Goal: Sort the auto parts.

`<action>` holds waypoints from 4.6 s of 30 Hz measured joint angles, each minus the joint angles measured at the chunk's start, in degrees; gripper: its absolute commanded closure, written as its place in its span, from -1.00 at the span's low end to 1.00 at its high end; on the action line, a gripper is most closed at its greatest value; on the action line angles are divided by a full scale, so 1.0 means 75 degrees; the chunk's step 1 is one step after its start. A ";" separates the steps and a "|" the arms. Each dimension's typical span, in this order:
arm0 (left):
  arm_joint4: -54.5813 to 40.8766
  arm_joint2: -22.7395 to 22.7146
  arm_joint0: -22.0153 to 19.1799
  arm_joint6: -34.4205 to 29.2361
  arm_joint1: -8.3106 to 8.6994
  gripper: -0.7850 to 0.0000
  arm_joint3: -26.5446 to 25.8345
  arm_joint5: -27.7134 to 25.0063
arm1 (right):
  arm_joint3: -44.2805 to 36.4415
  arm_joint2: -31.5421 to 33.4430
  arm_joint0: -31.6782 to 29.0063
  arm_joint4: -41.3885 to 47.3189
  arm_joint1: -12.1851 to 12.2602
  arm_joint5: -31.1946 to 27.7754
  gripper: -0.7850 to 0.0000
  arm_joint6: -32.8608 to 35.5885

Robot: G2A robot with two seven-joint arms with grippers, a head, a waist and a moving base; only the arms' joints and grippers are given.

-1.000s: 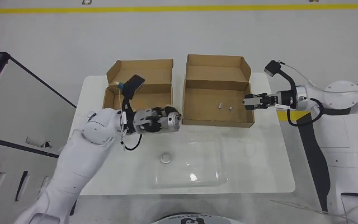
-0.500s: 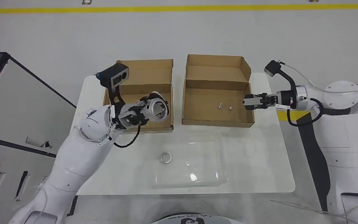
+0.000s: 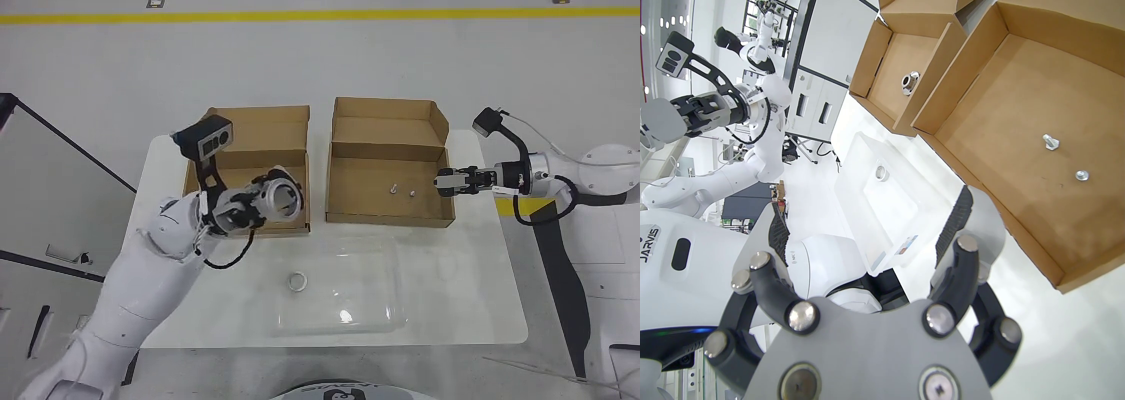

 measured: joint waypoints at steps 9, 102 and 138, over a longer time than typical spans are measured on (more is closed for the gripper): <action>-0.1245 0.0323 0.0035 -0.0212 -0.0010 1.00 -0.0661 -0.0008 | 0.0000 0.0000 0.0000 0.0000 0.0000 0.0000 -1.00 0.0000; -0.3847 -0.2485 0.0901 -0.4270 -0.2541 1.00 -0.0267 0.4048 | 0.0000 0.0000 0.0000 0.0000 0.0000 0.0000 -1.00 0.0000; 0.0307 -0.1547 -0.0492 -0.3172 -0.2481 1.00 0.0689 0.4697 | 0.0000 0.0000 0.0000 0.0000 0.0000 0.0000 -1.00 0.0000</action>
